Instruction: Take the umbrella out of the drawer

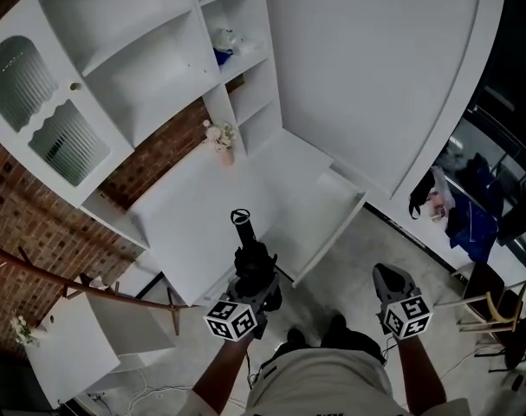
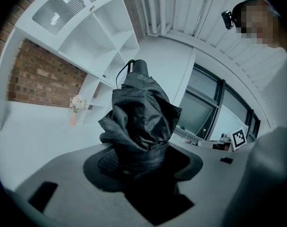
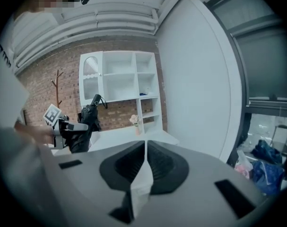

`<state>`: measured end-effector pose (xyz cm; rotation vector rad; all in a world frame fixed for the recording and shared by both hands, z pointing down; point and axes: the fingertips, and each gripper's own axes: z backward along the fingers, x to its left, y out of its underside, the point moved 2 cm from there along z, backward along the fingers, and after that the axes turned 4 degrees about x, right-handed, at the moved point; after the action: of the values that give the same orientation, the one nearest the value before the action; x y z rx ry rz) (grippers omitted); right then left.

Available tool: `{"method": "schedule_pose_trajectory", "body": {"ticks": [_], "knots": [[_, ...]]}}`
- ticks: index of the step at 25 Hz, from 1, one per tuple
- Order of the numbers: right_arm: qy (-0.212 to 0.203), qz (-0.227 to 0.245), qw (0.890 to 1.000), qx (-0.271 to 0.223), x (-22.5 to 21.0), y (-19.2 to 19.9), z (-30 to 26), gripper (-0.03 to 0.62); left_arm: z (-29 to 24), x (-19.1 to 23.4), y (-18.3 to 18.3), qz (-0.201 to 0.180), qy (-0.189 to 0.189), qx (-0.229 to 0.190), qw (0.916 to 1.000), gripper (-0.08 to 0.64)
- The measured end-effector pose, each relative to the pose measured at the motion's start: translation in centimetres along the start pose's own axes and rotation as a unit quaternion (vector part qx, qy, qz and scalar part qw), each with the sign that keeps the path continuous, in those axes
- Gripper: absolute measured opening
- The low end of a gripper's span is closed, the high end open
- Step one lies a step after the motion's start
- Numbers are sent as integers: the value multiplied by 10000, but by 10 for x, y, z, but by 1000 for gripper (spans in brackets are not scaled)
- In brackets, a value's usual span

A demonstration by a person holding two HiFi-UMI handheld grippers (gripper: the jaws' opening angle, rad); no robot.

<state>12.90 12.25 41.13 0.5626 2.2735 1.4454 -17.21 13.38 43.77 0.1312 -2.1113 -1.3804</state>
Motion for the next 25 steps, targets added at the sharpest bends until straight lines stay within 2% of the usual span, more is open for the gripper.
{"method": "schedule_pose_trajectory", "body": {"ticks": [6,14,20,25], "knots": [[-3,41,9998,-169,-22,-11,25,34,5,-27,-11,-65,-115,-287,9995,256],[-161,188,9986,-463,-52,-31,54,34,13,-58,-26,-387,-411,-753,9956,256],[-226,370,9967,-688,-68,-43,66,34,17,-69,-33,-396,-553,-944,9932,256],[-203,344,9959,-807,-74,-48,70,34,22,-76,-39,-383,-592,-1083,9916,256]]}}
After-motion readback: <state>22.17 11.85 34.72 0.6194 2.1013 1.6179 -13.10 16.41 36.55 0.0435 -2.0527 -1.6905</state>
